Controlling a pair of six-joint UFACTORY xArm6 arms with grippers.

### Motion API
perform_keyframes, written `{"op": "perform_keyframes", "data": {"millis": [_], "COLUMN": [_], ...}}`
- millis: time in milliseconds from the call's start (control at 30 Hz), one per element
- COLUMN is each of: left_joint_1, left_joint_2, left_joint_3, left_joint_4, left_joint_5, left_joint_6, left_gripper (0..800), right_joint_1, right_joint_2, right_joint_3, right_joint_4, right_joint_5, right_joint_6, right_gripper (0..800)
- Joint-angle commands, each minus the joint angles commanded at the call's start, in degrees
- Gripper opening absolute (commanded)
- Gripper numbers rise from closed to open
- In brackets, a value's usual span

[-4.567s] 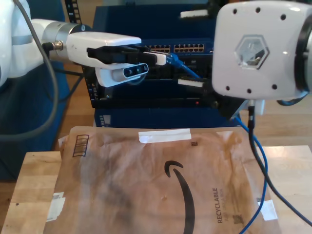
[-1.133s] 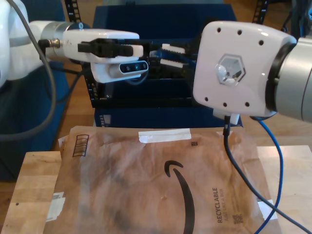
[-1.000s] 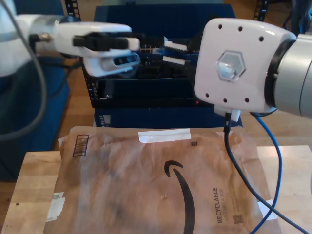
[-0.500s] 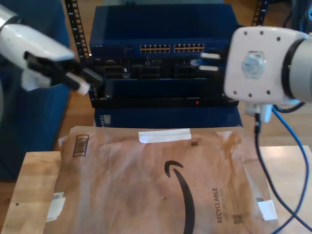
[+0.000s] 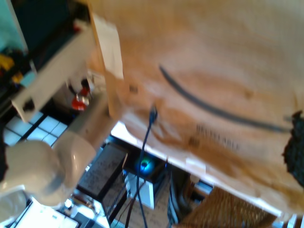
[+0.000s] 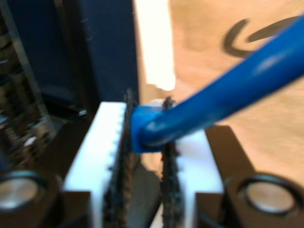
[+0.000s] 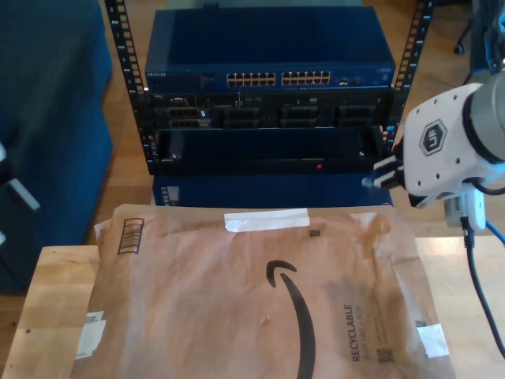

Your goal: Grab the cable and plug it in

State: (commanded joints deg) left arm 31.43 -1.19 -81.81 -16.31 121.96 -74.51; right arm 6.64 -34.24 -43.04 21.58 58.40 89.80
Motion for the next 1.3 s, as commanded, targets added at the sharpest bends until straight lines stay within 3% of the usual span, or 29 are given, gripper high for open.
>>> {"op": "perform_keyframes", "data": {"millis": [100, 233, 367, 567, 733, 967, 1100, 1300], "left_joint_1": [2.20, 6.59, 11.16, 12.75, 19.78, 40.09, 47.82, 52.48], "left_joint_2": [-3.34, -7.74, -11.34, -21.71, -28.40, -28.66, -28.48, -28.75], "left_joint_3": [4.75, 14.42, 22.77, 34.73, 44.40, 53.27, 53.71, 57.05], "left_joint_4": [3.78, 9.41, 11.08, 17.58, 21.54, 24.00, 23.91, 24.09], "left_joint_5": [-1.14, -9.05, -13.71, -16.35, -22.42, -36.92, -37.45, -37.01], "left_joint_6": [7.30, 13.63, 18.46, 25.76, 32.70, 51.34, 60.48, 63.12], "left_gripper": [800, 800, 800, 800, 800, 800, 800, 800], "right_joint_1": [-0.18, 0.00, 0.18, 0.97, 3.60, 9.41, 9.85, 10.20], "right_joint_2": [4.57, 6.68, 8.44, 10.81, 11.78, 11.69, 11.60, 11.43], "right_joint_3": [-3.43, -5.71, -7.03, -6.77, -5.54, -1.49, -1.14, 1.49], "right_joint_4": [-1.58, -6.15, -8.18, -14.68, -17.32, -18.02, -17.93, -17.85], "right_joint_5": [6.15, 6.95, 7.65, 8.62, 9.14, 8.97, 8.88, 7.12], "right_joint_6": [3.69, 8.09, 11.69, 18.20, 22.59, 26.73, 26.90, 26.73], "right_gripper": [4, 4, 4, 4, 4, 4, 4, 4]}}
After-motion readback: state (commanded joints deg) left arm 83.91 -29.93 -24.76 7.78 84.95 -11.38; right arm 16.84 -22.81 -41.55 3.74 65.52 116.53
